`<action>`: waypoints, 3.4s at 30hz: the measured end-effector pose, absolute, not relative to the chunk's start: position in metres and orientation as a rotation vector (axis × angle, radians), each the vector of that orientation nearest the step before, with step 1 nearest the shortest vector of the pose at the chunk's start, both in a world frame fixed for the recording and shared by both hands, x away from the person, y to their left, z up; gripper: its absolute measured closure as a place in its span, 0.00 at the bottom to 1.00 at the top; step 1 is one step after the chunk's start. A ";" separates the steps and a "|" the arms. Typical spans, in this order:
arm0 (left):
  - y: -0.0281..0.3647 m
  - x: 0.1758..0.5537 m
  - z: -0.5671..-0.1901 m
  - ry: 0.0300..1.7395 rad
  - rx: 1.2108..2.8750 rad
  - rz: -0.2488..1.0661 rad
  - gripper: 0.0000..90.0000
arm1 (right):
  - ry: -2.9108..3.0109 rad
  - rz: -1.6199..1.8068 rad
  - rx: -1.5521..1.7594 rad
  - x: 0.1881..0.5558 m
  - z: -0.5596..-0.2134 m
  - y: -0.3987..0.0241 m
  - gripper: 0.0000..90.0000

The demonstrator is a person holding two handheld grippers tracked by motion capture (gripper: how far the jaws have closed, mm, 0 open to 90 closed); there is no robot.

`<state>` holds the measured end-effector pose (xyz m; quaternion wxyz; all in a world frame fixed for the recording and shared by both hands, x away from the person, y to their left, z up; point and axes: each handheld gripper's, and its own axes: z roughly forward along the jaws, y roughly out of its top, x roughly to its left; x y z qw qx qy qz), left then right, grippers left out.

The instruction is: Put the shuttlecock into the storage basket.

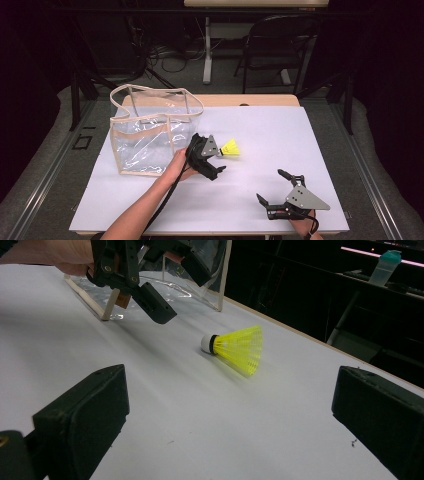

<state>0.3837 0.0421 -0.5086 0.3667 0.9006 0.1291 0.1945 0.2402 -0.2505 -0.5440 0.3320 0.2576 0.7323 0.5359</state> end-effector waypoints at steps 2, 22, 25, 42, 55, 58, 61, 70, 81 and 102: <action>0.040 0.386 -0.508 0.331 2.333 0.503 0.00 | 1.912 1.401 0.673 0.240 -0.544 -0.251 0.01; 0.023 0.411 -0.510 0.359 2.479 0.480 0.27 | 1.914 1.397 0.671 0.240 -0.544 -0.251 0.01; 0.020 0.414 -0.512 0.363 2.502 0.456 0.31 | 1.915 1.397 0.671 0.240 -0.544 -0.251 0.01; 0.009 0.426 -0.521 0.393 2.610 0.456 0.53 | 1.917 1.395 0.670 0.240 -0.544 -0.250 0.01; 0.000 0.426 -0.530 0.426 2.660 0.474 0.64 | 1.919 1.389 0.670 0.240 -0.544 -0.250 0.02; -0.002 0.426 -0.532 0.417 2.673 0.492 0.66 | 1.921 1.387 0.670 0.240 -0.544 -0.250 0.02; -0.003 0.425 -0.533 0.412 2.678 0.488 0.68 | 1.922 1.386 0.667 0.240 -0.544 -0.250 0.02; -0.002 0.426 -0.533 0.416 2.660 0.466 0.72 | 1.922 1.383 0.668 0.239 -0.544 -0.250 0.02; 0.000 0.421 -0.523 0.414 2.634 0.462 0.72 | 1.922 1.382 0.669 0.240 -0.544 -0.250 0.02; 0.001 0.417 -0.495 0.375 2.605 0.488 0.72 | 1.923 1.382 0.671 0.240 -0.544 -0.250 0.02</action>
